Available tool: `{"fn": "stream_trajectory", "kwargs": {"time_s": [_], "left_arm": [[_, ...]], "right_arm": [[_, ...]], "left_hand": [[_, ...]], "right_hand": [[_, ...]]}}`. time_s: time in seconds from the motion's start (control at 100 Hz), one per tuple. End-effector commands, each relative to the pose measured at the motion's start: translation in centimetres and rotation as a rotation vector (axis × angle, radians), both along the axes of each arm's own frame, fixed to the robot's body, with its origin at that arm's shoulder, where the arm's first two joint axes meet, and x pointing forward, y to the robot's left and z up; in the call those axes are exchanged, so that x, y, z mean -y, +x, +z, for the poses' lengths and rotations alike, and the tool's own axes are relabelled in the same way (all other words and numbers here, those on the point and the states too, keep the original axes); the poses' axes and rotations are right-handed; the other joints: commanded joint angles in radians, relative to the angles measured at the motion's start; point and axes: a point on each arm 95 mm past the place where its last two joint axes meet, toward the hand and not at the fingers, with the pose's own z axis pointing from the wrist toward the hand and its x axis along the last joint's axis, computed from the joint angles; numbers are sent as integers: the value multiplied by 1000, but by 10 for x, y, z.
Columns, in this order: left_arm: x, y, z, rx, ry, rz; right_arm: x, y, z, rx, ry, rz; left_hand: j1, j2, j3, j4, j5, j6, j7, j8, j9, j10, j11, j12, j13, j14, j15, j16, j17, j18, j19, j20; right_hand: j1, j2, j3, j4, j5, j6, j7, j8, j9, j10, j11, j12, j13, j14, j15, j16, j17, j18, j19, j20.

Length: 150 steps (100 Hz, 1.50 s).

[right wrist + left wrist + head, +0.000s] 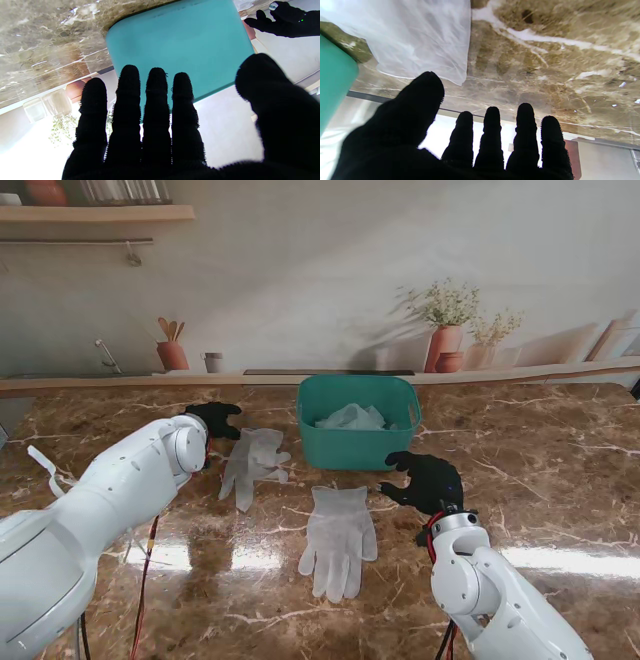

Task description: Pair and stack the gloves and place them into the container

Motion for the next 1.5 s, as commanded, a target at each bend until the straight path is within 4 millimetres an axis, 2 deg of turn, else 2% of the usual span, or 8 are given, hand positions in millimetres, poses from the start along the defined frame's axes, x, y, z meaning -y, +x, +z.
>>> {"fn": "stream_trajectory", "kwargs": {"time_s": [0.0, 0.43, 0.62, 0.7, 0.8, 1.03, 1.21, 1.49], "left_arm": [[15, 6, 4, -4, -16, -16], [27, 4, -8, -71, 6, -35], [26, 1, -13, -86, 40, -47], [25, 0, -15, -93, 51, -42], [23, -2, -18, -71, 50, -41], [18, -4, -19, -4, -13, -62], [18, -6, -20, 39, -105, -63], [25, -20, -12, 117, -227, -90]], "right_arm": [[-2, -2, -6, -30, 5, 9], [-1, -3, -7, -40, 20, 15], [0, -4, -6, -43, 22, 19], [0, -3, -6, -47, 24, 22], [-1, -4, -6, -48, 28, 26], [-2, -5, -5, -52, 27, 35], [-4, -7, -4, -47, 25, 40], [-12, -9, -2, -52, 30, 62]], "left_hand": [[-24, -20, -36, 9, -41, -45, 13, 12, -43, -22, 8, 25, -54, -17, 9, 18, -22, -23, -47, 21], [2, -39, -37, 11, -19, -145, 113, 62, -85, -32, -20, 25, -94, -23, -30, 4, -27, -35, -199, 134], [39, -67, 83, 3, 52, -169, 579, 477, -79, -35, -9, 18, -95, -29, -27, -12, -22, -38, -190, 175], [136, -97, 15, -65, 70, -189, 722, 645, -71, -37, -26, -17, -87, -33, -28, -28, -21, -39, -175, 174], [225, -98, -61, -55, 167, -221, 862, 759, 12, -57, -55, -88, -39, -37, -21, -48, -13, -33, -112, 175], [228, -118, 120, -63, 291, -275, 974, 1011, 502, -41, -85, -348, 312, -71, -52, -200, 25, -23, 134, 102], [250, -171, 170, -77, 323, -262, 989, 1043, 939, -46, -232, -152, 579, -28, 39, -195, 123, 23, 248, 55], [241, -216, 228, -85, 353, -253, 993, 1050, 972, -93, -240, 50, 718, -4, 100, -169, 196, 33, 308, 51]], "right_hand": [[-29, 3, 1, 35, 7, -13, 10, -6, 11, -21, -13, -11, 16, -17, -7, -2, 6, 3, 3, -19], [-26, 4, 13, 36, 16, -16, 15, -8, 27, -21, -6, -2, 20, -17, -4, 1, 8, 4, 9, -16], [-24, 6, 24, 36, 17, -16, 17, -9, 29, -22, -7, 0, 21, -18, -5, 1, 9, 5, 11, -16], [-24, 7, 28, 36, 17, -18, 16, -10, 29, -22, -9, -1, 22, -16, -7, 0, 10, 5, 11, -16], [-26, 10, 32, 35, 18, -20, 17, -10, 32, -21, -10, 0, 24, -17, -7, 0, 12, 5, 12, -16], [-28, 13, 35, 35, 19, -22, 17, -12, 36, -23, -10, 0, 26, -16, -8, 0, 14, 6, 14, -16], [-29, 17, 34, 35, 22, -25, 18, -13, 40, -22, -10, 1, 29, -16, -7, 1, 15, 5, 15, -17], [-26, 12, 36, 35, 38, -22, 26, -12, 62, -19, -3, 5, 60, -16, 12, 9, 42, 0, 39, -10]]}}
